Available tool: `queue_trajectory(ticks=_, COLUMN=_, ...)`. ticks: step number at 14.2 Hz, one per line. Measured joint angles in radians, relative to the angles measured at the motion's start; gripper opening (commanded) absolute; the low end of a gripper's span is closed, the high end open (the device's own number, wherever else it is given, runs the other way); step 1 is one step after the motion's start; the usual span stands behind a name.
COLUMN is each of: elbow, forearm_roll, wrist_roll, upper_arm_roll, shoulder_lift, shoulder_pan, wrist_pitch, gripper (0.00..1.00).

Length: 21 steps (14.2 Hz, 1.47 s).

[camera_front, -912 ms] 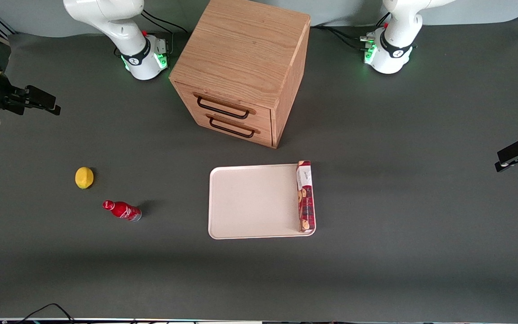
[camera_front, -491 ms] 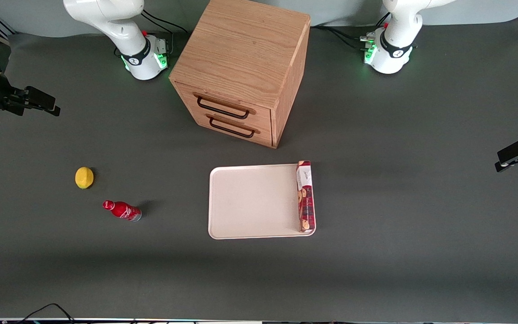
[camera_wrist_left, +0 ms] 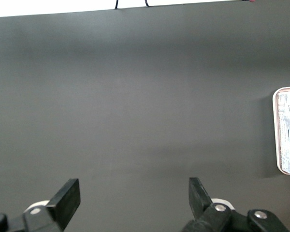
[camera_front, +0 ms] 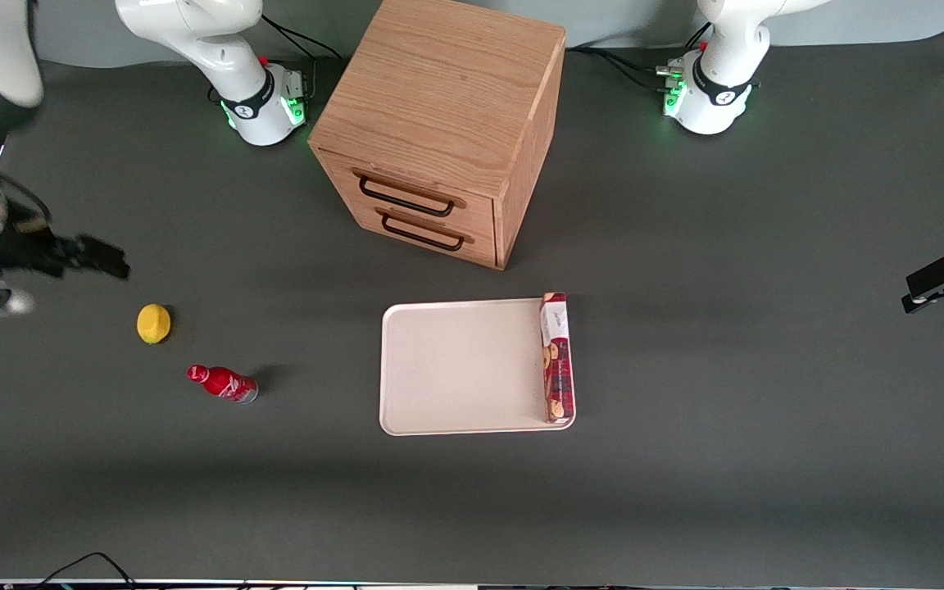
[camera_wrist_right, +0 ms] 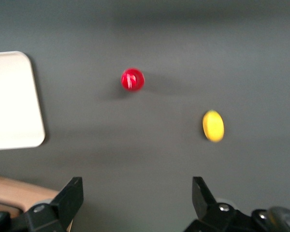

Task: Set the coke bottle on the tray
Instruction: 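Move the right gripper down toward the red coke bottle, then close the right gripper around the red coke bottle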

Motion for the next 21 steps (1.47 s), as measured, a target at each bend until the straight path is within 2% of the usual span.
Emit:
queue_trajectory(ticks=3, elbow=0.003, forearm_roll=0.0, wrist_roll=0.002, upper_arm_roll=0.018, shoulder_lift=0.186, shoulder_pan=0.004, wrist_pitch=0.162, gripper=1.0)
queue_trajectory(ticks=6, elbow=0.008, forearm_roll=0.0, wrist_roll=0.002, upper_arm_roll=0.022, shoulder_lift=0.288, shoulder_pan=0.007, wrist_pitch=0.258, gripper=1.0)
queue_trajectory(ticks=8, elbow=0.01, forearm_roll=0.0, wrist_roll=0.002, upper_arm_roll=0.022, shoulder_lift=0.312, shoulder_pan=0.007, wrist_pitch=0.288, gripper=0.92)
queue_trajectory(ticks=9, elbow=0.011, forearm_roll=0.0, wrist_roll=0.002, upper_arm_roll=0.022, shoulder_lift=0.317, shoulder_pan=0.007, wrist_pitch=0.29, gripper=0.86)
queue_trajectory(ticks=14, elbow=-0.001, forearm_roll=0.0, wrist_roll=0.002, upper_arm_roll=0.022, shoulder_lift=0.323, shoulder_pan=0.007, wrist_pitch=0.308, gripper=0.28)
queue_trajectory(ticks=15, elbow=-0.001, forearm_roll=0.0, wrist_roll=0.002, upper_arm_roll=0.022, shoulder_lift=0.324, shoulder_pan=0.007, wrist_pitch=0.308, gripper=0.14)
queue_trajectory(ticks=16, elbow=-0.001, forearm_roll=0.0, wrist_roll=0.002, upper_arm_roll=0.022, shoulder_lift=0.325, shoulder_pan=0.007, wrist_pitch=0.308, gripper=0.05)
queue_trajectory(ticks=17, elbow=-0.001, forearm_roll=0.0, wrist_roll=0.002, upper_arm_roll=0.022, shoulder_lift=0.325, shoulder_pan=0.007, wrist_pitch=0.308, gripper=0.0)
queue_trajectory(ticks=21, elbow=0.011, forearm_roll=0.0, wrist_roll=0.002, upper_arm_roll=0.025, shoulder_lift=0.321, shoulder_pan=0.007, wrist_pitch=0.298, gripper=0.0)
